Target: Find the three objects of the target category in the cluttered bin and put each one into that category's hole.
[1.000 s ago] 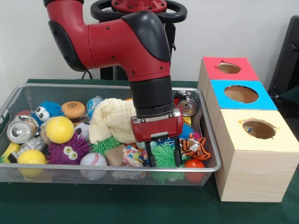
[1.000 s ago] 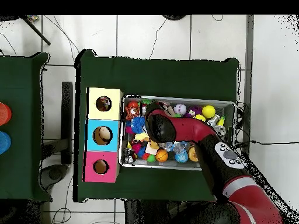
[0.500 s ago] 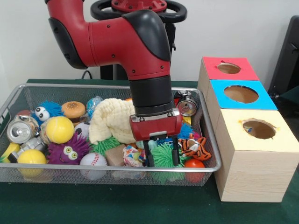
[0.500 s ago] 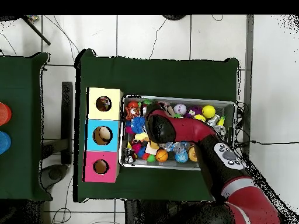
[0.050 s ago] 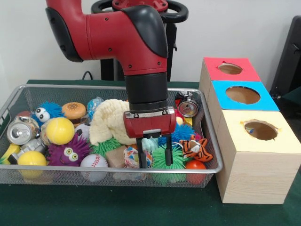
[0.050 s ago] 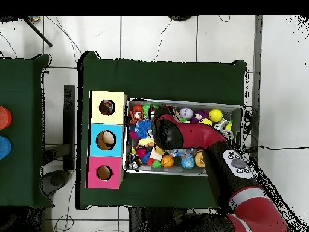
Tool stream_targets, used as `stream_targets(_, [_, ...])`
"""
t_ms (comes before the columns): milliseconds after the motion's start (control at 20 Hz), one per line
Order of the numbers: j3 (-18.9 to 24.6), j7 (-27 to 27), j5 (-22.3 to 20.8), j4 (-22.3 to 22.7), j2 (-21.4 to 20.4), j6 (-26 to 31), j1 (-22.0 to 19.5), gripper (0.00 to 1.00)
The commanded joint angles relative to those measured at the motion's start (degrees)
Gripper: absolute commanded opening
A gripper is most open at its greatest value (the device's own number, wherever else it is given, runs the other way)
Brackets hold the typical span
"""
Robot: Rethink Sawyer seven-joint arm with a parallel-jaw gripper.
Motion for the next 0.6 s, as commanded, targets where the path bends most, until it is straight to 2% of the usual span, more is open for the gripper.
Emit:
stream_targets(50, [-2.1, 10.0, 2.1, -2.7, -0.7, -2.7, -0.3, 1.00])
stream_targets(600, [-2.1, 9.3, 1.8, -3.2, -0.3, -2.9, -0.4, 1.00])
